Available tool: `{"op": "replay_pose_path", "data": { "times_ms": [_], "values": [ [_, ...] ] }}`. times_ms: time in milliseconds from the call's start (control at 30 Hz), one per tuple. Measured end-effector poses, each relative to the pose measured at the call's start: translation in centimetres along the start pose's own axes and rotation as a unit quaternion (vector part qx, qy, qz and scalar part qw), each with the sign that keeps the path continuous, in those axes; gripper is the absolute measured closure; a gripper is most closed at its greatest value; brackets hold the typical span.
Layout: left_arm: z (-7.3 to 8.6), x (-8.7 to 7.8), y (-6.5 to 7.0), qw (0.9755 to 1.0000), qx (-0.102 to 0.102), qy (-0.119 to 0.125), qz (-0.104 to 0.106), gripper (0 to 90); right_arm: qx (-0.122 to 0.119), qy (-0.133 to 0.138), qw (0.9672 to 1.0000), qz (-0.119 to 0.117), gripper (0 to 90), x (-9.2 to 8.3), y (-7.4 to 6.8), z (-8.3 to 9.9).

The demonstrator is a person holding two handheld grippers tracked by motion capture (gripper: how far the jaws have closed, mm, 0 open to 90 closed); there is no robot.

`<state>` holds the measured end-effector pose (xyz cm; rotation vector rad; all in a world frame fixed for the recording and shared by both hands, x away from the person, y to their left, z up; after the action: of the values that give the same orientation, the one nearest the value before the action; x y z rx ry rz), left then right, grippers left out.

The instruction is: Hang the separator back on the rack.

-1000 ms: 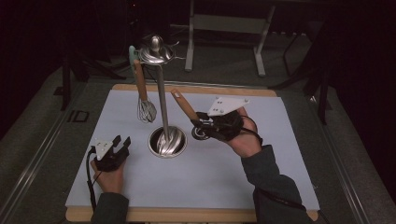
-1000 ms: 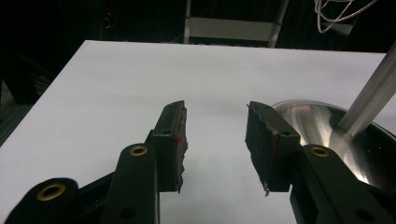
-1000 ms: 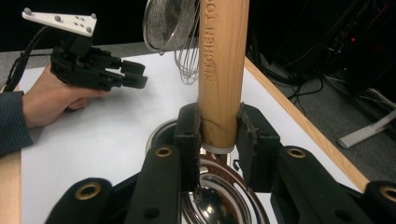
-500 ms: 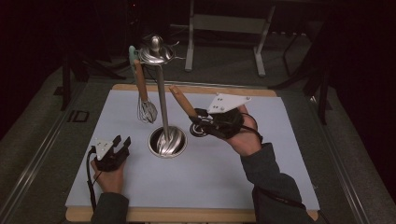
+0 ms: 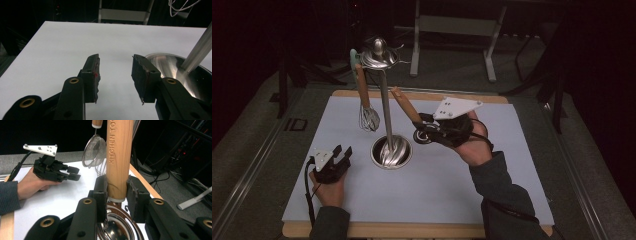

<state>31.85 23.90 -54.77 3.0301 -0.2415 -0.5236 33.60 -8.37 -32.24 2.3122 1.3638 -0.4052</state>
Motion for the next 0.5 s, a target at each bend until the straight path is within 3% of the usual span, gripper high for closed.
{"op": "replay_pose_path", "data": {
  "times_ms": [500],
  "values": [
    [0.0, 0.01, 0.03, 1.0, 0.001, 0.0, 0.0, 57.9, -0.005, 0.012, 0.9999, 0.003, 71.2, -0.54, -0.03, -0.99]
  ]
}}
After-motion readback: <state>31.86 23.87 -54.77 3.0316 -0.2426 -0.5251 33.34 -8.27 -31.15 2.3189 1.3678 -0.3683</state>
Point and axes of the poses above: each handheld gripper's, and its own axes: x roughly forward along the jaws, z roughly out of its underside, y roughly to its right, the point moved 3 cm from there along x, roughly forward along the jaws, and after that the axes turned 1 degree about x, right-handed, at the moved point
